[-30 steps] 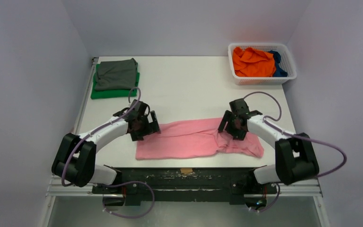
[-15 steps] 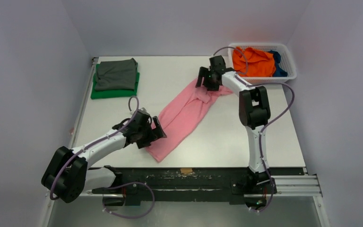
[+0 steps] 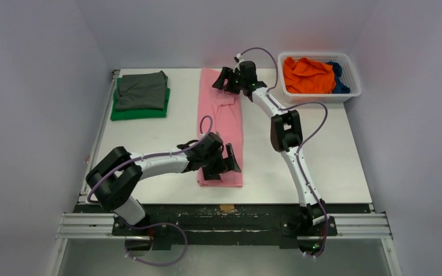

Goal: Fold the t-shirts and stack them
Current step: Rotate the tshirt 90 degrees

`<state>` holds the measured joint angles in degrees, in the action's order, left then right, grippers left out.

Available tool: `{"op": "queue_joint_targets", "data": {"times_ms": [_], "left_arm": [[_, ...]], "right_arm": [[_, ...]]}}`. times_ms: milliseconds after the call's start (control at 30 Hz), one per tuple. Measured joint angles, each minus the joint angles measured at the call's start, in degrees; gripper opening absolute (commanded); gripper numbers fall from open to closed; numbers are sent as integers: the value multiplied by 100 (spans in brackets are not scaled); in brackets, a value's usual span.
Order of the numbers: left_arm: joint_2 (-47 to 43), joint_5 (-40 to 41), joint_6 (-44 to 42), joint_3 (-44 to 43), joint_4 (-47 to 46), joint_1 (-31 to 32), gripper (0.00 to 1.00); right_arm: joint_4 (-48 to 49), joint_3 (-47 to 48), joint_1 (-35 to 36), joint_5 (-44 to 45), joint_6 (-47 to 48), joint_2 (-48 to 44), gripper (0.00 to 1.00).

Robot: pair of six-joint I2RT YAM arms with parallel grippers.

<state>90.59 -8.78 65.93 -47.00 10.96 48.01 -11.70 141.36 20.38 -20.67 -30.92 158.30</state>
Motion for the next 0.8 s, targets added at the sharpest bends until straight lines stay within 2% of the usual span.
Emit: {"op": "queue_joint_targets", "data": {"times_ms": [133, 300, 400, 500, 567, 633, 800], "left_arm": [[192, 11, 28, -227, 0, 367, 100], [-63, 249, -85, -269, 505, 610, 100], [-761, 660, -275, -269, 1307, 929, 100], [-1674, 1058, -420, -278, 1823, 1185, 100], [-2312, 1368, -420, -234, 2090, 1209, 100], [-2872, 1633, -437, -59, 2354, 1119, 100], [-3510, 1738, -789, 688, 2695, 249, 100]], "right_arm": [[348, 269, 31, -94, -295, 247, 78], [4, 221, 52, 76, -125, 37, 84], [-350, -11, 63, 286, 55, -411, 85], [-597, -514, 72, 455, 160, -1270, 86], [-586, -1189, 81, 570, 170, -2129, 89], [-402, -2264, 94, 780, 149, -3254, 90], [264, -5608, 153, 1421, -26, -6295, 87]]}}
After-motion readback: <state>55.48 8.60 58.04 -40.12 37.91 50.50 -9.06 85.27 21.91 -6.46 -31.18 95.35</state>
